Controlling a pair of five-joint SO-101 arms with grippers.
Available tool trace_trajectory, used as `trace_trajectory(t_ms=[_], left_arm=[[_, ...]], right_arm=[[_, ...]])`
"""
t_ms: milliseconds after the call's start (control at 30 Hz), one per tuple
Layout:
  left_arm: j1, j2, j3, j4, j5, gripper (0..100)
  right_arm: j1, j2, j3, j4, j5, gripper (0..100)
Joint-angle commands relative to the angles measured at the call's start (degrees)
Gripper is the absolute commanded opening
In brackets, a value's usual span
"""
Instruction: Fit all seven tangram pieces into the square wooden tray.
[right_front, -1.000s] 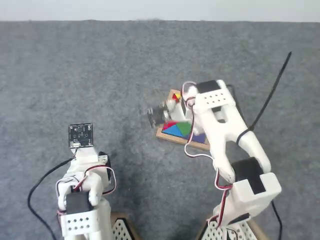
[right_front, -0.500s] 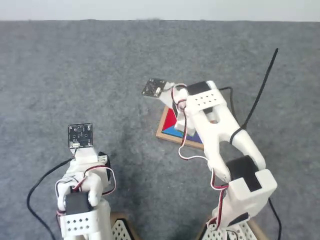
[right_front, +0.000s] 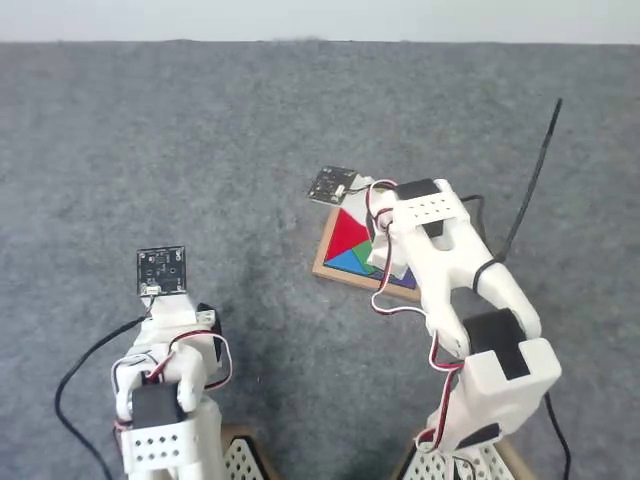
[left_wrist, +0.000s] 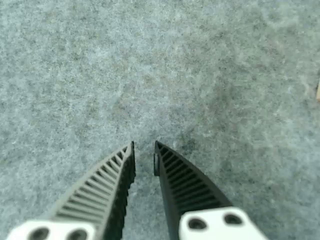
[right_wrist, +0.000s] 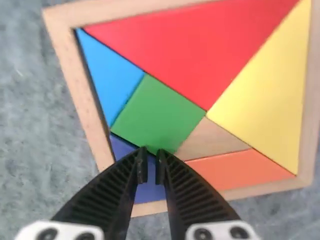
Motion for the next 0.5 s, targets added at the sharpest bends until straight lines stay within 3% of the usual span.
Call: trace_trajectory(t_ms=[0,200,467], left_arm=[[-0.18,-1.05,-0.66,0.26,0.53,6],[-0.18,-1.05,-0.66,0.26,0.53,6],[-0.18,-1.05,-0.66,0.26,0.53,6]], right_arm=[[0.92,-6.55,-1.67,-0.84,-6.59,4.5],[1.01,-21.58,6.68,-1.89,-15.56,4.3],[2.07,-53.49,37.80,-6.64,-21.63,4.8]])
